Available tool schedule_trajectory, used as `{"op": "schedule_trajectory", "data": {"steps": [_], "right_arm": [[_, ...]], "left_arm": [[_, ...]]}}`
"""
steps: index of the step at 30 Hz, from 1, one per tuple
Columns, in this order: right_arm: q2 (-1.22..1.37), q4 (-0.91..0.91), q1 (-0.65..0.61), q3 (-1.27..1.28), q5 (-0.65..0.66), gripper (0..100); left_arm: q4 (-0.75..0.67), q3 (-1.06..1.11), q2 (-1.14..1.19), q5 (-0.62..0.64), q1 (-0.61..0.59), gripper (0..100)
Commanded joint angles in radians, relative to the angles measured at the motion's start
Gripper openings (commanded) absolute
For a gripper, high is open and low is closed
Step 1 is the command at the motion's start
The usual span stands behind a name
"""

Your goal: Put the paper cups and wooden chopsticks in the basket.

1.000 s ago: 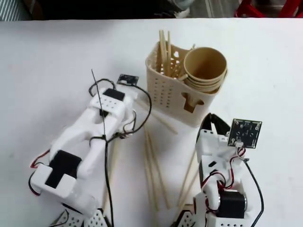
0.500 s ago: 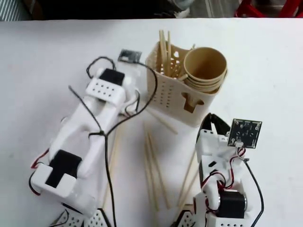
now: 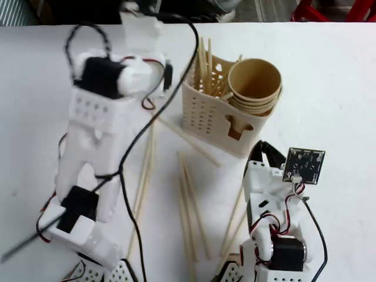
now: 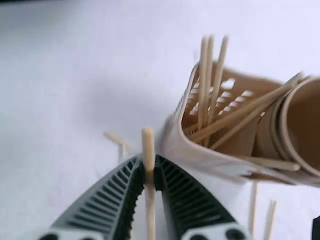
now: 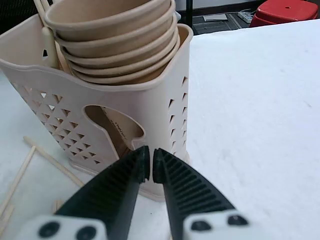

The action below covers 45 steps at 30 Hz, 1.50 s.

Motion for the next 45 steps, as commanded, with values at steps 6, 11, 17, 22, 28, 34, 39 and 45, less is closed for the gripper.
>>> {"op": "schedule_trajectory", "data": {"steps": [6,11,17,22,28,34,39,45], "right_arm": [[-0.007,-0.019,0.002,-0.008,-0.006,2.6],[-0.007,-0.019,0.002,-0.008,-0.006,2.6],[-0.007,-0.019,0.002,-0.008,-0.006,2.6],[-0.007,-0.018,0.005,-0.008,-0.006,2.6],[-0.007,-0.018,0.002,-0.008,-0.006,2.6],[-0.007,-0.019,0.002,-0.008,-0.006,2.6],[-0.007,-0.018,0.002,-0.008,-0.006,2.6],[-0.007,-0.018,0.005,-0.008,-0.006,2.6]], "left_arm": [[-0.199,-0.453,-0.005,-0.002,-0.005,2],[-0.368,-0.466,-0.002,-0.002,-0.005,2],[-0.517,-0.410,0.054,-0.008,0.056,2],[-0.582,-0.345,0.156,-0.009,0.081,2],[-0.477,-0.348,0.220,-0.178,0.079,12],[-0.354,-0.348,0.170,-0.195,0.071,22],[-0.178,-0.347,0.104,-0.287,0.071,18],[0.080,-0.322,0.113,-0.353,0.031,13]]}}
